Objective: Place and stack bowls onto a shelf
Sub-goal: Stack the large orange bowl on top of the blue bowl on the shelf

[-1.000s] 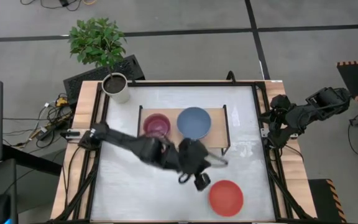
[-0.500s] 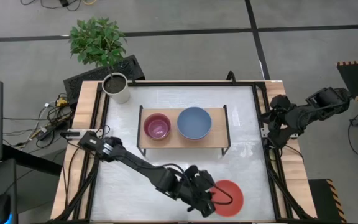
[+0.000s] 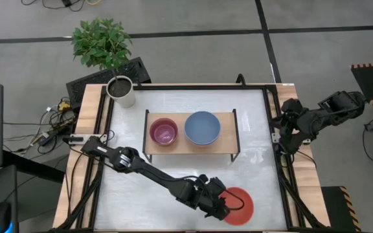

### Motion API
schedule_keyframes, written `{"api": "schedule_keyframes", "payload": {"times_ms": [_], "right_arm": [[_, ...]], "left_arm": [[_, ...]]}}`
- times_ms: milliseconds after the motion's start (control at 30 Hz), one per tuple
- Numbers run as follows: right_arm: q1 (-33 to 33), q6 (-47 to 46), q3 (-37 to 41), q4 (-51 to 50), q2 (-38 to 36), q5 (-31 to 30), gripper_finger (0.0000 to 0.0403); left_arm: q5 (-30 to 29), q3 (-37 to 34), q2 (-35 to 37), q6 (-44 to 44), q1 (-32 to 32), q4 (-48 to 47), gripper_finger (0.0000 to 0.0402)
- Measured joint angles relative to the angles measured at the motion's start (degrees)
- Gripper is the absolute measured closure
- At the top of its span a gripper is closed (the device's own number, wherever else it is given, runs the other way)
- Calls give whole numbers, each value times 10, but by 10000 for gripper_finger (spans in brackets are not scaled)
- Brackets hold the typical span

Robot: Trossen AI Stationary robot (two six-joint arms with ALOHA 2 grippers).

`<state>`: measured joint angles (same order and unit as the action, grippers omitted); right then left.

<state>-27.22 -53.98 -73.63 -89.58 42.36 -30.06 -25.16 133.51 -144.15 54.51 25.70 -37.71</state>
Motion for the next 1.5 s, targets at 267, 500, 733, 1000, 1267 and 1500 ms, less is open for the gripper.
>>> {"api": "schedule_keyframes", "payload": {"times_ms": [267, 500, 733, 1000, 1267, 1500], "right_arm": [[0, 0, 0, 0, 0, 0, 290], [0, 0, 0, 0, 0, 0, 290], [0, 0, 0, 0, 0, 0, 290], [0, 0, 0, 0, 0, 0, 290], [0, -1, 0, 0, 0, 0, 290], [0, -1, 0, 0, 0, 0, 290]], "left_arm": [[21, 0, -16, 2, -2, 13, 261], [20, 0, -15, 23, -3, 10, 383], [24, 5, -12, 35, -4, -8, 397], [5, 13, 29, 47, -4, -57, 399], [7, 13, 64, 78, -6, -201, 401], [36, 12, 64, 78, -6, -297, 401]]}}
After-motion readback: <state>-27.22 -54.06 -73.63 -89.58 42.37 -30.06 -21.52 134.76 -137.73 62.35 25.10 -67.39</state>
